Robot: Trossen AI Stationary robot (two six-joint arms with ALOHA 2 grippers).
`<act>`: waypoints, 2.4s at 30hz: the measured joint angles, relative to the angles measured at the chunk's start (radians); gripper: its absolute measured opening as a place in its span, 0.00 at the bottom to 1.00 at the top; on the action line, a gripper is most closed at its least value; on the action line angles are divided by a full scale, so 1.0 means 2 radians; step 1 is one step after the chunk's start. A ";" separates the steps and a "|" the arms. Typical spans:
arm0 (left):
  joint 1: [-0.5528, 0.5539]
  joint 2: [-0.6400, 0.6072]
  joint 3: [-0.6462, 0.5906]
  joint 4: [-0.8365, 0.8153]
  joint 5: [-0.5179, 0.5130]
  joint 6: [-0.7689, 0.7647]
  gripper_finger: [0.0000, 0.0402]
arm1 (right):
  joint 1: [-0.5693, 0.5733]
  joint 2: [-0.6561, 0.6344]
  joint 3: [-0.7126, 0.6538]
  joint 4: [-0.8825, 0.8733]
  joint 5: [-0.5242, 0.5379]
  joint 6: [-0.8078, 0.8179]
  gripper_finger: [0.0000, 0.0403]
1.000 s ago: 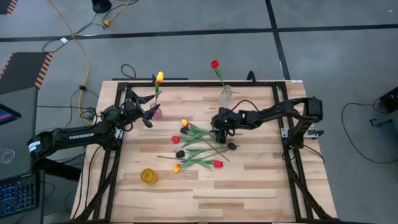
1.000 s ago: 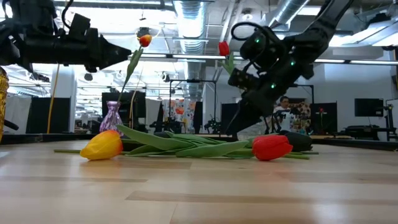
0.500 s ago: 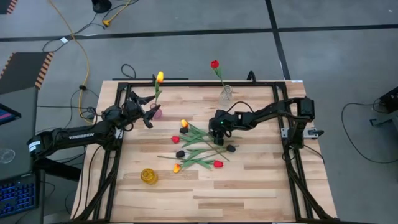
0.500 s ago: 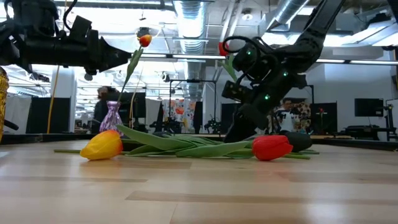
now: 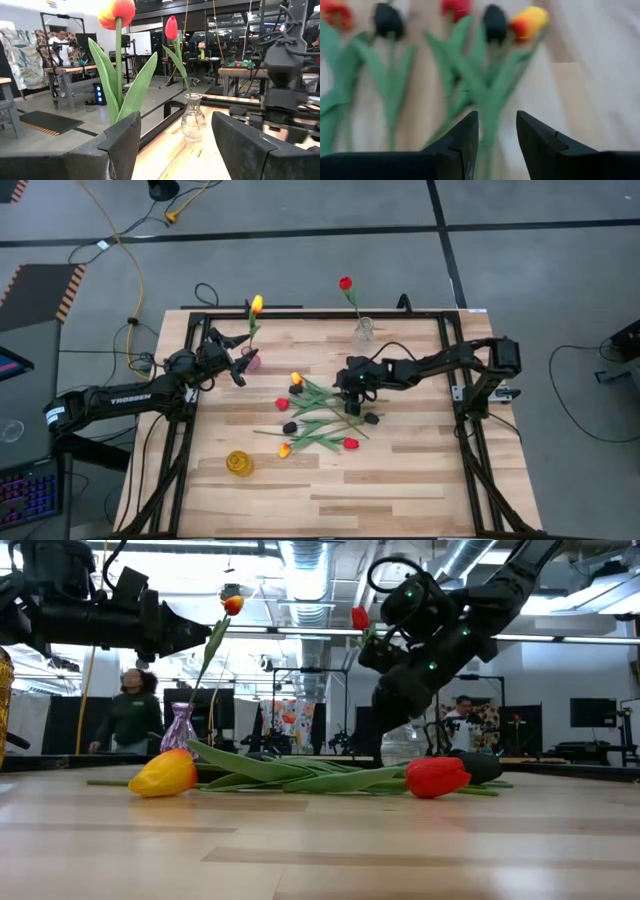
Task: Sort flowers into vase by color
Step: Put the top black tulip into the yellow vase
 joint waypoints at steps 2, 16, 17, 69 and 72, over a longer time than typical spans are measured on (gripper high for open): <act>0.000 0.000 0.000 0.000 0.000 0.000 0.58 | 0.008 0.007 0.000 0.000 -0.001 0.000 0.39; 0.000 0.000 0.000 -0.009 0.005 -0.004 0.58 | 0.008 0.016 -0.003 -0.005 0.017 -0.006 0.39; 0.000 0.000 0.000 -0.009 0.005 -0.004 0.58 | 0.008 0.018 -0.003 -0.006 0.017 -0.007 0.39; 0.000 0.000 0.000 -0.013 0.008 -0.005 0.58 | 0.006 -0.032 -0.003 0.001 0.014 -0.007 0.09; 0.000 0.000 0.000 -0.012 0.020 -0.005 0.58 | 0.006 -0.050 -0.003 0.006 0.014 -0.007 0.09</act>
